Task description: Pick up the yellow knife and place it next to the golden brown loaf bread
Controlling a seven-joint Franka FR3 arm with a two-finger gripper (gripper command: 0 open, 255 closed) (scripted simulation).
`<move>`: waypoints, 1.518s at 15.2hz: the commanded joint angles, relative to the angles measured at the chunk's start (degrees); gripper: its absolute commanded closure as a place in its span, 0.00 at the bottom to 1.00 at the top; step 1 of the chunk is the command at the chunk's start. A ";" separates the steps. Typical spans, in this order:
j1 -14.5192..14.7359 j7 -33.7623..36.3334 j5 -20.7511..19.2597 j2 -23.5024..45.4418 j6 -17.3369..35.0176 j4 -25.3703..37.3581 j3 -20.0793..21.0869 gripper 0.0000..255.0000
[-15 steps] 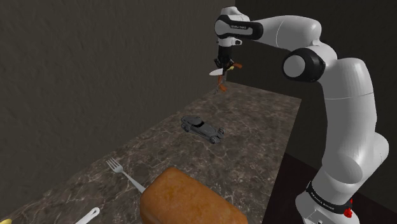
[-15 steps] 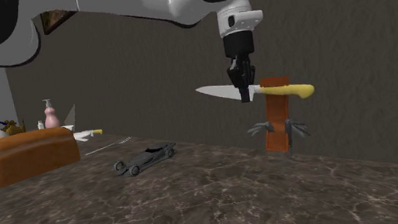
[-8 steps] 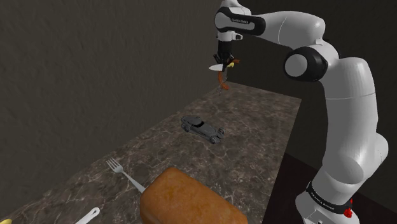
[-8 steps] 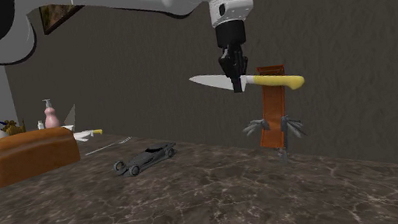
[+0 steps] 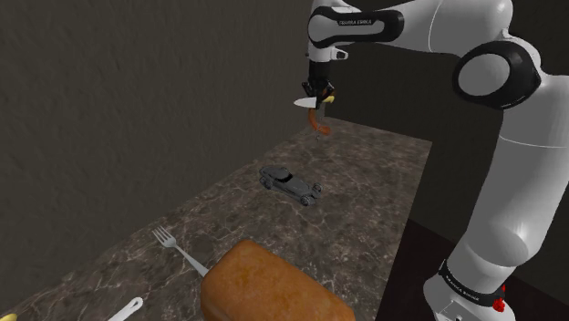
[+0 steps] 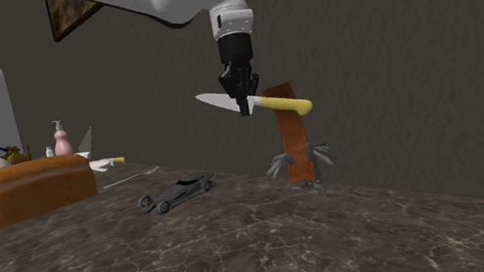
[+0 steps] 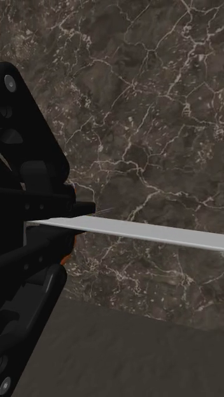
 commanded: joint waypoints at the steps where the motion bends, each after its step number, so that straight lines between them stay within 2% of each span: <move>1: 1.23 2.17 -0.08 -3.21 1.00 -4.32 0.83 1.00; 11: 6.85 13.16 0.74 -15.54 3.25 -19.37 6.12 1.00; 23: 13.64 27.80 3.46 -23.33 2.91 -27.11 14.62 1.00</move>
